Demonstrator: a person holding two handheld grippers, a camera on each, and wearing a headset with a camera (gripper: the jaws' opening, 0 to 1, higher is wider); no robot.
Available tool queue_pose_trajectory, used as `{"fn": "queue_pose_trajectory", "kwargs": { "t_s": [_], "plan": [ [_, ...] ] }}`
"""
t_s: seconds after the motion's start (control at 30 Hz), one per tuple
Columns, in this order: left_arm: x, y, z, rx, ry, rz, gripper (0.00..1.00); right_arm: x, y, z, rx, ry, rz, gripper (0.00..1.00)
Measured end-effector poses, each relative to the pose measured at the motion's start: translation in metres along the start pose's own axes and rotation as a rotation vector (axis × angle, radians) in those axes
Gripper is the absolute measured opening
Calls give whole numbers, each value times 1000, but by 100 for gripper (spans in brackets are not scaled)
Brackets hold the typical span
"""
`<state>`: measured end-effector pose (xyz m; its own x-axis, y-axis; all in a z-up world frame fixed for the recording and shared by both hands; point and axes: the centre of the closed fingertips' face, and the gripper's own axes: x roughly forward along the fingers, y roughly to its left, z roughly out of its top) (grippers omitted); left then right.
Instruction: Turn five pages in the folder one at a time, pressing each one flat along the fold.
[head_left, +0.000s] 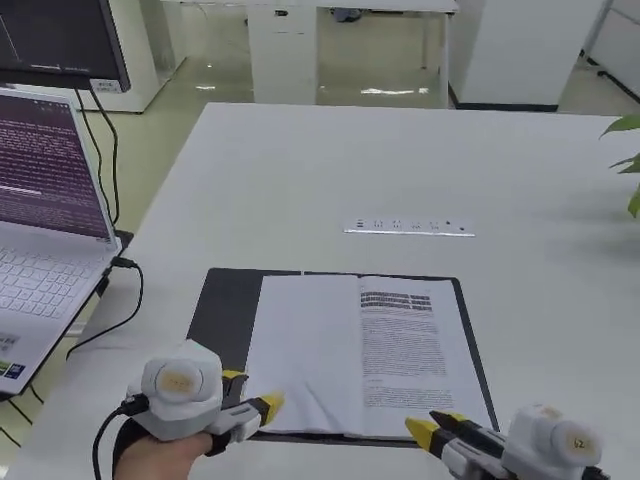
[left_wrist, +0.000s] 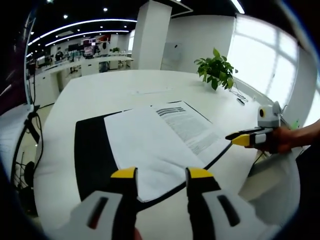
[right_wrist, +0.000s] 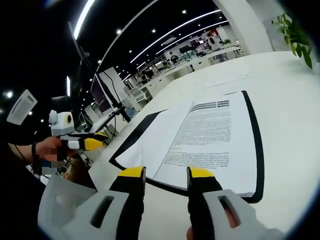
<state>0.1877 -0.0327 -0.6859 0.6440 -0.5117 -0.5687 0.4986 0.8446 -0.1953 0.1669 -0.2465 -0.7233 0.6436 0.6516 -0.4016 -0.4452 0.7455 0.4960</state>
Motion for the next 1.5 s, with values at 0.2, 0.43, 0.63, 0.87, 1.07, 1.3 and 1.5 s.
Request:
{"fn": "queue_pose_trajectory", "kwargs": {
  "t_s": [0.2, 0.43, 0.63, 0.87, 1.07, 1.3, 1.5],
  "plan": [
    [-20, 1, 13, 25, -39, 20, 41, -12, 4, 13, -52, 3, 4, 42],
    [-45, 12, 23, 87, -72, 89, 47, -26, 8, 29, -84, -22, 4, 49],
    [-62, 20, 31, 39, -118, 127, 55, -38, 5, 38, -92, -31, -17, 55],
    [-72, 23, 35, 4, -149, 151, 62, -55, -7, 40, -105, -11, -52, 58],
    [-72, 23, 33, -8, -147, 155, 67, -67, -18, 43, -104, -15, -74, 61],
    [-71, 16, 33, -14, -152, 145, 70, -72, -18, 46, -101, -28, -84, 64],
    [-70, 13, 31, -17, -149, 138, 71, -72, -16, 44, -98, -29, -81, 65]
  ]
}}
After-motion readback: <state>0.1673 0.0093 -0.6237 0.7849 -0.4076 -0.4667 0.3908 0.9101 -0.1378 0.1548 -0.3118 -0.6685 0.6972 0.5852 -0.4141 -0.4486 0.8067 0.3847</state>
